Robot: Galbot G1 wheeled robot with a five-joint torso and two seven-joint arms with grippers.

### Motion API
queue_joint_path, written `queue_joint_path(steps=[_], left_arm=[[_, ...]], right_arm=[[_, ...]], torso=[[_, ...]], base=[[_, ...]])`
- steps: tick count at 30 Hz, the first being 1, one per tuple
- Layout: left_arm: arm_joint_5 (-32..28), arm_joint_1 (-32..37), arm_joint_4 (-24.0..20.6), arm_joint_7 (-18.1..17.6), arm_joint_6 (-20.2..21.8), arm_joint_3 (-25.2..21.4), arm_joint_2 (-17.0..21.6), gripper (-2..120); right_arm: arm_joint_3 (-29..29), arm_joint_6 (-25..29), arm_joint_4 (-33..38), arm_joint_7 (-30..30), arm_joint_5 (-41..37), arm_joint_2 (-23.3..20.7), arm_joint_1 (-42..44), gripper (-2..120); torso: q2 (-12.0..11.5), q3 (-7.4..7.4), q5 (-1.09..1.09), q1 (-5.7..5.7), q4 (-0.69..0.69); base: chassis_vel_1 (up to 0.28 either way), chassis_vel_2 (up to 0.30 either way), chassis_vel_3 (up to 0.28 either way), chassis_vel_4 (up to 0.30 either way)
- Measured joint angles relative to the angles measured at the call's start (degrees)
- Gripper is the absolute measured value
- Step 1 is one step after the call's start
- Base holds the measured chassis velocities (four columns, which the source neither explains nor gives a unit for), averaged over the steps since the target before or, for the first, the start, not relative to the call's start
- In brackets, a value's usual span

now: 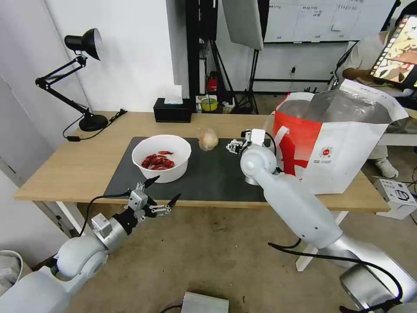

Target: Pick up the trash from the table and place it into the takeout bag.

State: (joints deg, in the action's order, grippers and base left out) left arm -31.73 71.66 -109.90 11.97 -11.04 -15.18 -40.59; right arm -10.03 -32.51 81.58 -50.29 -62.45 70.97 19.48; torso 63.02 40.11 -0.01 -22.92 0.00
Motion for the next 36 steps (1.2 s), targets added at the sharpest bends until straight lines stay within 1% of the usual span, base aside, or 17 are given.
queue_joint_path(steps=[2, 5, 6, 9, 13, 16, 17, 20, 27, 36], left_arm=[[0.0, 0.0, 0.1, 0.0, 0.0, 0.1, -0.1, 100], [0.1, -0.3, 0.2, 0.0, -0.1, 0.6, -0.3, 100], [0.1, -0.3, 0.2, 0.0, -0.1, 0.6, -0.3, 100], [0.1, -0.5, 0.2, 0.0, -0.1, 0.9, -0.4, 100], [0.1, -0.4, 0.3, 0.0, -0.1, 1.0, -0.4, 100], [0.1, -0.2, 0.3, 0.0, -0.2, 0.7, -0.3, 100], [0.1, -0.2, 0.3, 0.0, -0.2, 0.7, -0.3, 100], [0.1, -0.1, 0.4, 0.1, -0.5, 0.6, -0.3, 100], [0.1, -0.1, 0.4, 0.1, -0.6, 0.6, -0.3, 100], [0.3, 0.0, 0.4, 0.1, -0.6, 0.6, -0.4, 100]], right_arm=[[-0.1, 0.1, -0.9, 0.3, 0.1, 0.2, -0.4, 100], [-0.2, 0.1, -4.3, 1.3, 0.6, 1.1, -2.1, 100], [-0.2, 0.1, -4.3, 1.3, 0.6, 1.1, -2.1, 100], [-0.6, 0.1, -8.4, 2.9, 1.1, 2.3, -4.1, 100], [-1.0, 0.2, -10.9, 4.0, 1.5, 3.1, -5.3, 100], [-1.5, 0.2, -14.4, 5.8, 2.3, 4.5, -6.9, 100], [-1.5, 0.2, -14.4, 5.8, 2.3, 4.5, -6.9, 100], [-1.8, 0.2, -17.4, 7.3, 3.0, 5.8, -8.0, 100], [-2.0, 0.1, -20.6, 8.0, 3.5, 8.0, -9.5, 100], [-1.8, 0.0, -21.3, 7.7, 3.6, 8.4, -9.5, 100]], torso=[[0.0, 0.0, 0.0, 0.0, 0.0], [0.0, 0.0, 0.0, 0.0, 0.0], [0.0, 0.0, 0.0, 0.0, 0.0], [0.0, 0.0, 0.01, 0.0, 0.0], [0.0, 0.0, 0.0, 0.0, 0.0], [0.0, 0.0, 0.0, 0.0, 0.01], [0.0, 0.0, 0.0, 0.0, 0.01], [0.0, 0.0, 0.0, 0.0, 0.0], [0.0, 0.0, 0.0, 0.0, 0.01], [0.0, 0.0, 0.0, 0.01, 0.0]], base=[[0.0, 0.0, 0.0, 0.0], [0.0, 0.0, 0.0, 0.0], [0.0, 0.0, 0.0, 0.0], [0.0, 0.0, 0.0, 0.0], [0.0, 0.0, 0.0, 0.0], [0.0, 0.0, 0.0, 0.0], [0.0, 0.0, 0.0, 0.0], [0.0, 0.0, 0.0, 0.0], [0.0, 0.0, 0.0, 0.0], [0.0, 0.0, 0.0, 0.0]])
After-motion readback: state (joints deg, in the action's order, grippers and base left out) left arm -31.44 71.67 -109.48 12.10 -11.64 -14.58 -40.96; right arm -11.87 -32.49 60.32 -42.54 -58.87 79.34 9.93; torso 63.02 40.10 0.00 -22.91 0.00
